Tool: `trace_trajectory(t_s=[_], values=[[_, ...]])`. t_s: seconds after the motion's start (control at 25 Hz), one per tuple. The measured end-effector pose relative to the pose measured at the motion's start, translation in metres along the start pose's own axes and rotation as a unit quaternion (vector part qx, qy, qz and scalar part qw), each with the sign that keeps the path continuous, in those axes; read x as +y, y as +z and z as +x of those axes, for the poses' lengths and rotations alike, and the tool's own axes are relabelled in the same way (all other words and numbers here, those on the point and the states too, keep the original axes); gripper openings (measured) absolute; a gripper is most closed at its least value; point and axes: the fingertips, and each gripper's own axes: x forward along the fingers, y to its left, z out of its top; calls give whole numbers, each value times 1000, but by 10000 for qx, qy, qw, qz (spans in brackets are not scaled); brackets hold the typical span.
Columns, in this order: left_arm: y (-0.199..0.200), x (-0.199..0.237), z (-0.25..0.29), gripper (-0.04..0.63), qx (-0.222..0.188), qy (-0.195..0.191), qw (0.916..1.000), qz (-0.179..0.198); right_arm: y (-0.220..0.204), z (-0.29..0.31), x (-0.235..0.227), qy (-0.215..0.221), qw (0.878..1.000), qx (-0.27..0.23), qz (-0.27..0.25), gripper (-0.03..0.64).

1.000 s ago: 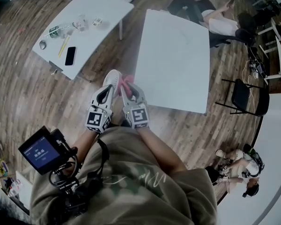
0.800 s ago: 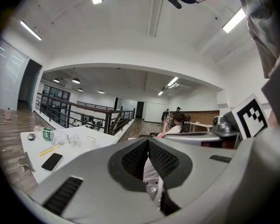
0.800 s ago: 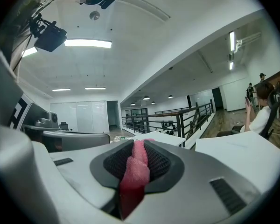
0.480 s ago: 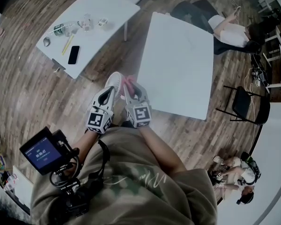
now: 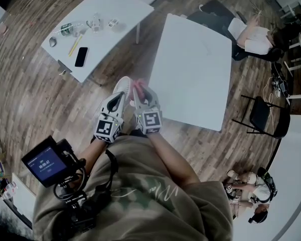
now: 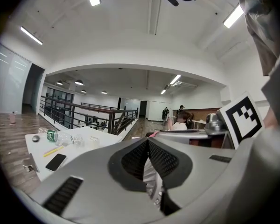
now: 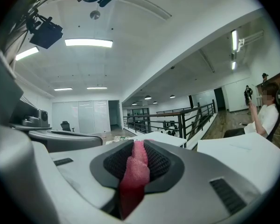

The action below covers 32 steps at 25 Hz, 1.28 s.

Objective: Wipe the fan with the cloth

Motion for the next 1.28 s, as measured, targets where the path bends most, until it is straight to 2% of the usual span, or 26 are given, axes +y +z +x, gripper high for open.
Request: trace_trajectory(t_s=[0.24,0.68,1.28], values=[[1,7,5,20,-118,90,9999,69,1,9,-3,-12,10000,-36,-35,81],[-2,5,2,20,84,91,9999,48,-3,23,-9,-41,10000,16,-44,81],[-6,17,-5,20,136,417,9990,0,-10,49,-10,189,9997,172,15,80]])
